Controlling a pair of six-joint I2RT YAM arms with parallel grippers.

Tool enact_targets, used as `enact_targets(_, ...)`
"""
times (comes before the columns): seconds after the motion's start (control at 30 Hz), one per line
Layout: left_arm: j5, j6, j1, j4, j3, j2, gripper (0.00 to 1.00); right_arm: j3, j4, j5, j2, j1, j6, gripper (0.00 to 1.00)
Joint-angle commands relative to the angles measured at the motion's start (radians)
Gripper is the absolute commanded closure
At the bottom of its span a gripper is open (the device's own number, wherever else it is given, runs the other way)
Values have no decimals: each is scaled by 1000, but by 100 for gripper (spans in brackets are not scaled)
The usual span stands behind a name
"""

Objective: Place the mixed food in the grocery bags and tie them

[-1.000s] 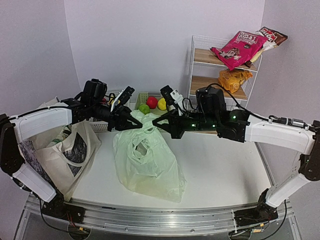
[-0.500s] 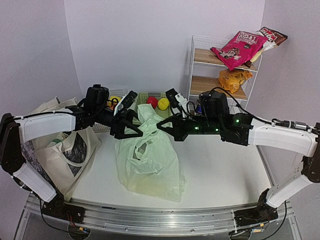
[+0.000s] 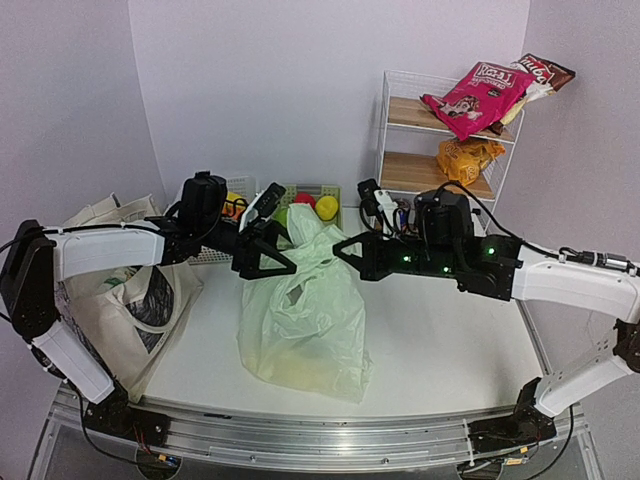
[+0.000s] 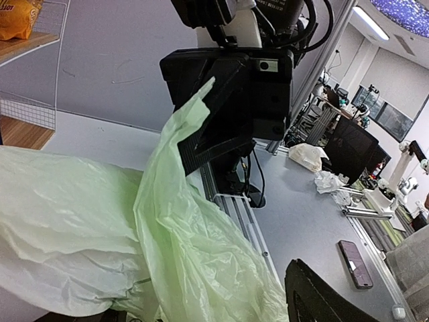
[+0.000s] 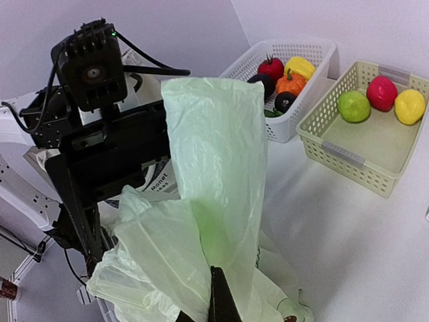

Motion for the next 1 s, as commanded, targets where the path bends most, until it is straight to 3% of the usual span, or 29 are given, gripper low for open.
enact_targets(0.0, -50, -73, -5, 119, 13, 47, 19, -31, 34, 60, 4, -4, 76, 100)
enact_targets(0.1, -79, -122, -5, 154, 33, 87, 22, -36, 46, 61, 14, -5, 85, 100)
enact_targets(0.27, -92, -175, -5, 222, 38, 105, 43, -43, 55, 61, 15, -4, 86, 100)
enact_targets(0.4, -101, -191, -5, 247, 44, 112, 46, -52, 56, 70, 10, -5, 80, 100)
enact_targets(0.53, -92, -212, -5, 277, 51, 115, 64, -44, 56, 67, 12, -4, 67, 100)
enact_targets(0.63, -40, -158, -5, 243, 54, 103, 73, -16, 55, 78, 12, -5, 22, 100)
enact_targets(0.83, -3, -37, -6, 127, 61, 78, 78, 60, 55, 108, 38, -16, -55, 100)
enact_targets(0.97, -5, 0, -5, 95, 74, 75, 90, 86, 55, 146, 49, -30, -82, 100)
